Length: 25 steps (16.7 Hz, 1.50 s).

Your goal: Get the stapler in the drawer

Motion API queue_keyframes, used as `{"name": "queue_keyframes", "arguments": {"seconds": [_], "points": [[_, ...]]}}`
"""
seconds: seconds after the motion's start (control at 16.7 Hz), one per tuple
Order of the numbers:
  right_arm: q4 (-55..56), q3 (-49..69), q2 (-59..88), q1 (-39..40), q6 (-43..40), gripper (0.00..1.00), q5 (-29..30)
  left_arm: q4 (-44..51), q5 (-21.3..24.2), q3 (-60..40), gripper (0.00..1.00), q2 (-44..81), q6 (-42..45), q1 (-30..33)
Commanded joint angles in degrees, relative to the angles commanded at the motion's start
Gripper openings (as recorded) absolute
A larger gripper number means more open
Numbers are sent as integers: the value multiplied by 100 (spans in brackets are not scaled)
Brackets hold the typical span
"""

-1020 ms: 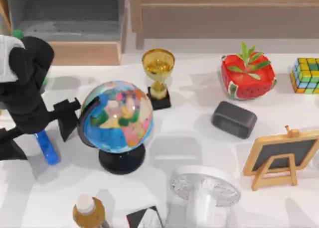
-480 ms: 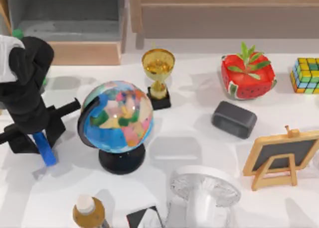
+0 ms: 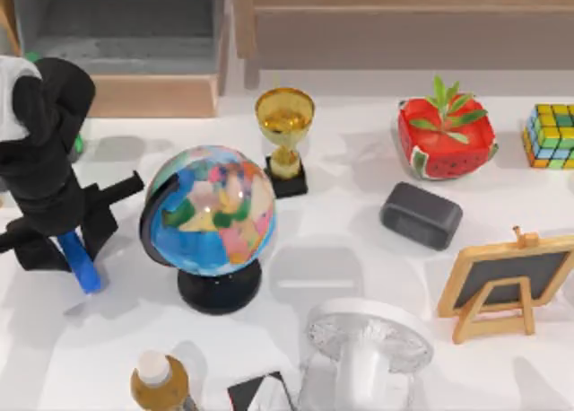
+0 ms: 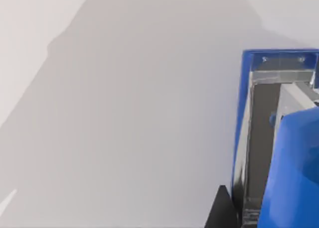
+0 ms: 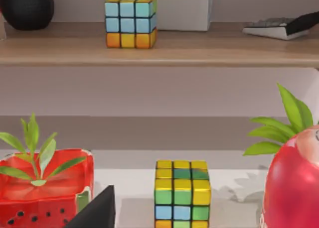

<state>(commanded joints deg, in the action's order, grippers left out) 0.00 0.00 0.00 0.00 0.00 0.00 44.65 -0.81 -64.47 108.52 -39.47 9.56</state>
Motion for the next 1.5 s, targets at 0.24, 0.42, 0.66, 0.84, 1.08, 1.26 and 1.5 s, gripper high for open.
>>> {"name": "queue_keyframes", "arguments": {"seconds": [0.24,0.42,0.66,0.84,1.08,1.26,1.5], "points": [[0,0,0,0,0,100,0,447,-3,-202,0,-204,-3,2],[0,0,0,0,0,100,0,459,-3,-216,0,-218,-2,3],[0,0,0,0,0,100,0,496,7,-370,0,-239,85,-44],[0,0,0,0,0,100,0,690,53,-1008,0,-367,406,-192],[0,0,0,0,0,100,0,1101,136,-2330,0,-389,1144,-547],[0,0,0,0,0,100,0,1442,185,-3451,0,-73,1871,-953],[0,0,0,0,0,100,0,1901,210,-4900,0,806,2964,-1622]]}}
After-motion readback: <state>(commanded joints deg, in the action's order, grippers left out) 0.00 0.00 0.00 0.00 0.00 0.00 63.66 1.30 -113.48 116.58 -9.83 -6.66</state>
